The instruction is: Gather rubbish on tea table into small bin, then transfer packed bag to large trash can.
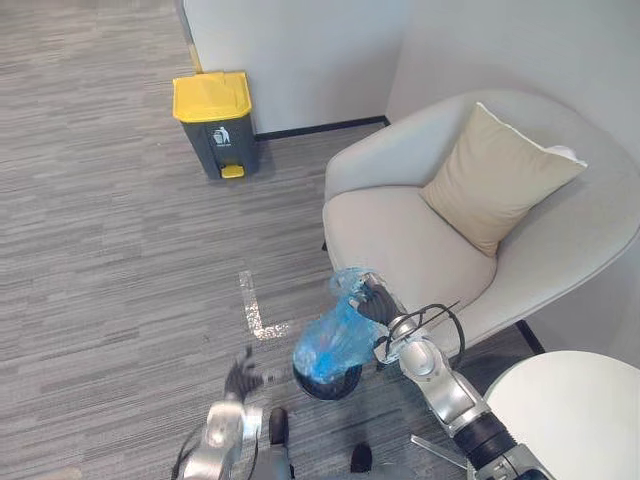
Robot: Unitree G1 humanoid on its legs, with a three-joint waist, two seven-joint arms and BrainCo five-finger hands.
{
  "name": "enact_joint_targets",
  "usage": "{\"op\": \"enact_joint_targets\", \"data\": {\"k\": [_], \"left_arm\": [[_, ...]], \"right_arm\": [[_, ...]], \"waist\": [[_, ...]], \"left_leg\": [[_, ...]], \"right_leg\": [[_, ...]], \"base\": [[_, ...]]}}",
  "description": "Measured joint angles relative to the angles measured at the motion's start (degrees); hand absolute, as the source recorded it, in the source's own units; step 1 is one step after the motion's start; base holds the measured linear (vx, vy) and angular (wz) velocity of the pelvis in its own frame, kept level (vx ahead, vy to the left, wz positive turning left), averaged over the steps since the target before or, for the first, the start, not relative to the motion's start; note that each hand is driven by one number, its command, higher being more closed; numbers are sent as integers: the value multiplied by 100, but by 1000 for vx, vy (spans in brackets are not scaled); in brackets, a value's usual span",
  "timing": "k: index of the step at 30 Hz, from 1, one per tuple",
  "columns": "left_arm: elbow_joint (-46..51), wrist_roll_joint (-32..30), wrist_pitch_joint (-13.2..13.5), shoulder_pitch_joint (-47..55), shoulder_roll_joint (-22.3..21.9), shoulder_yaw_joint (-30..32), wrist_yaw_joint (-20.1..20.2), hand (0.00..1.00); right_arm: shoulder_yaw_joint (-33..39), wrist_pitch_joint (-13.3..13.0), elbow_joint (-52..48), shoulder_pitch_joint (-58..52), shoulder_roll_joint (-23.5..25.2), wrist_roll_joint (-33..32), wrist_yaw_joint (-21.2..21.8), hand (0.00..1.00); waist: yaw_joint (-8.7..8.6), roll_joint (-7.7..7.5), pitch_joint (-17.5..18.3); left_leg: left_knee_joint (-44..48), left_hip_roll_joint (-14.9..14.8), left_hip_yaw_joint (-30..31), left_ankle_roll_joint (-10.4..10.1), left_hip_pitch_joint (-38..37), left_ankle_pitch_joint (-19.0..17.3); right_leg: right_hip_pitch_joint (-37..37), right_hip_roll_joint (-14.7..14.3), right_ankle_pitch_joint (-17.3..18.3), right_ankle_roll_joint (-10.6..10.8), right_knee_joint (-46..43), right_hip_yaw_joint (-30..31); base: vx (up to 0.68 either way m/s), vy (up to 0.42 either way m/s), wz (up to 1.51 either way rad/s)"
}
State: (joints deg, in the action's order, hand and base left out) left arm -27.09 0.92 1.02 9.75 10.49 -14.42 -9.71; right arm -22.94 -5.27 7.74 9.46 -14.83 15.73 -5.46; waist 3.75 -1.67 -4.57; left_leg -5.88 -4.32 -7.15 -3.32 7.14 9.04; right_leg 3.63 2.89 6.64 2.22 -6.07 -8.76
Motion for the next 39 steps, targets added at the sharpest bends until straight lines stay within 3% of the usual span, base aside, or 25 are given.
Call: {"op": "enact_joint_targets", "data": {"k": [7, 10, 31, 39], "left_arm": [[1225, -98, 263, -265, 161, -299, -9, 0], [1455, -276, 327, -266, 241, -362, -18, 0], [2586, -1674, 379, -1050, 1180, -832, -248, 0], [2695, -1665, 505, -1180, 1362, -928, -231, 0]], "right_arm": [[7, -335, -719, 4, -350, -777, 71, 100], [-31, -333, -719, 86, -426, -1144, 114, 100], [-547, -320, -715, 1058, -829, -1589, 303, 100], [-686, -321, -721, 1184, -862, -1881, 384, 100]], "waist": [[-75, 93, 135], [-78, 115, 215], [-163, 82, 278], [-169, 46, 314]], "left_leg": [[-9, -13, -25, 0, -122, -1], [-7, -31, -75, -1, -123, -1], [-10, -103, -318, -2, -236, 1], [-11, -83, -323, 0, -287, 4]], "right_leg": [[-143, -10, -81, 3, 127, 72], [-166, -46, -162, -20, 244, 135], [-287, -125, -453, -41, 542, 423], [-333, -136, -465, -37, 544, 425]], "base": [[-9, 11, -6], [38, -4, -10], [7, 0, -7], [3, 0, -1]]}}
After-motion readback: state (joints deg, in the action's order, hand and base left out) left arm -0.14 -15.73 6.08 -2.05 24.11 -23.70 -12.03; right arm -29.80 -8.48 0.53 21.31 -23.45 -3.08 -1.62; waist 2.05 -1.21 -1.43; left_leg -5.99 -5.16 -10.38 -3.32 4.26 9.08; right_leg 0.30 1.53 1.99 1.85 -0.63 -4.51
